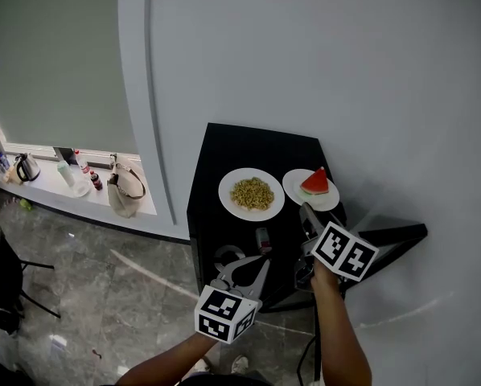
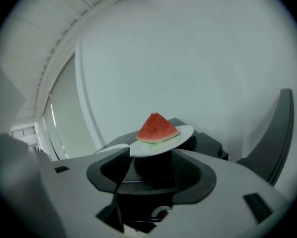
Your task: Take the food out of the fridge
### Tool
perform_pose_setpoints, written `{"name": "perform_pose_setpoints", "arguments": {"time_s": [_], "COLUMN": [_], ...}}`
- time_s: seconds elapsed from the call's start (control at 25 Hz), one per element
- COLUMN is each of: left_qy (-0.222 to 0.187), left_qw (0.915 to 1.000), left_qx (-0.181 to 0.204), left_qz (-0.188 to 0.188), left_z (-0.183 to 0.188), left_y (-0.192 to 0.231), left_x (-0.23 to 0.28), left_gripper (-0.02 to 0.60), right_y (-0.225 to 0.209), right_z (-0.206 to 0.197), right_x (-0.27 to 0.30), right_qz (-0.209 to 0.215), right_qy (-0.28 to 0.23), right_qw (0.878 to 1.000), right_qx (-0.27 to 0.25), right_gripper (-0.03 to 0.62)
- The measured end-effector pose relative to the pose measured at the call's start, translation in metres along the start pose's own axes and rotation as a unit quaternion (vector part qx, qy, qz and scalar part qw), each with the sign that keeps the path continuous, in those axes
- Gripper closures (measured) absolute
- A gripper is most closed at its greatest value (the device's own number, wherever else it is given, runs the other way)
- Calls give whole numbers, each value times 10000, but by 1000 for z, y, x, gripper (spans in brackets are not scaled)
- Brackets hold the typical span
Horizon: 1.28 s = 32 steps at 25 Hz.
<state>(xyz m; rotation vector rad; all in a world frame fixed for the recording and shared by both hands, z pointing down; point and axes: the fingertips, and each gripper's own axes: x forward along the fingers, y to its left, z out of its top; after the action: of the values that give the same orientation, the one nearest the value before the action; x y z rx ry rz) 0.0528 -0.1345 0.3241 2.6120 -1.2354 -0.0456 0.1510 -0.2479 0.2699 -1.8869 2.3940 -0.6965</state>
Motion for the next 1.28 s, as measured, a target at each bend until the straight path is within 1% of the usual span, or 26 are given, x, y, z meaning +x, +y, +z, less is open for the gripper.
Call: {"name": "perform_pose_setpoints", "arguments": {"time_s": [0.08, 0.16, 0.28, 0.36, 0.4, 0.48, 0.52, 0.56, 0.76, 0.88, 1.0, 1.08, 1.28], "left_qy": [11, 20, 33, 39, 38, 40, 48, 60, 92, 101, 101, 96, 18], "left_qw": [10000, 10000, 10000, 10000, 10000, 10000, 10000, 9999, 9999, 9999, 9999, 9999, 9999], "left_qx": [-6, -10, -21, -20, -22, -32, -39, -45, -55, -62, -58, -55, -7], "left_qz": [3, 11, 34, 44, 47, 58, 66, 74, 87, 105, 99, 84, 107], "left_z": [-1, -2, -2, -3, -3, -3, -4, -5, -9, -10, -10, -8, 0], "left_y": [1, 2, 5, 6, 6, 8, 9, 10, 11, 12, 10, 8, 5], "left_x": [1, 2, 2, 1, 0, 0, 1, 1, 0, 0, -1, -1, -2], "left_gripper": [584, 586, 584, 586, 586, 584, 585, 584, 586, 585, 584, 584, 586], "right_y": [1, 3, 8, 13, 15, 17, 17, 17, 15, 16, 20, 22, 29], "right_z": [-6, -11, -13, -12, -12, -14, -15, -15, -18, -16, -8, -4, -9], "right_x": [3, 5, 6, 4, 4, 2, 3, 3, -3, -9, -14, -16, -29], "right_qz": [-124, -243, -346, -372, -388, -422, -414, -385, -228, -143, -64, -26, 229], "right_qy": [93, 204, 316, 359, 412, 557, 605, 622, 573, 468, 309, 244, 77], "right_qw": [9981, 9925, 9789, 9665, 9593, 9473, 9453, 9461, 9560, 9585, 9629, 9637, 9694], "right_qx": [-601, -1181, -1988, -2513, -2768, -3125, -3178, -3155, -2868, -2808, -2680, -2658, -2442], "right_gripper": [362, 362, 364, 369, 385, 478, 516, 531, 539, 576, 580, 579, 579]}}
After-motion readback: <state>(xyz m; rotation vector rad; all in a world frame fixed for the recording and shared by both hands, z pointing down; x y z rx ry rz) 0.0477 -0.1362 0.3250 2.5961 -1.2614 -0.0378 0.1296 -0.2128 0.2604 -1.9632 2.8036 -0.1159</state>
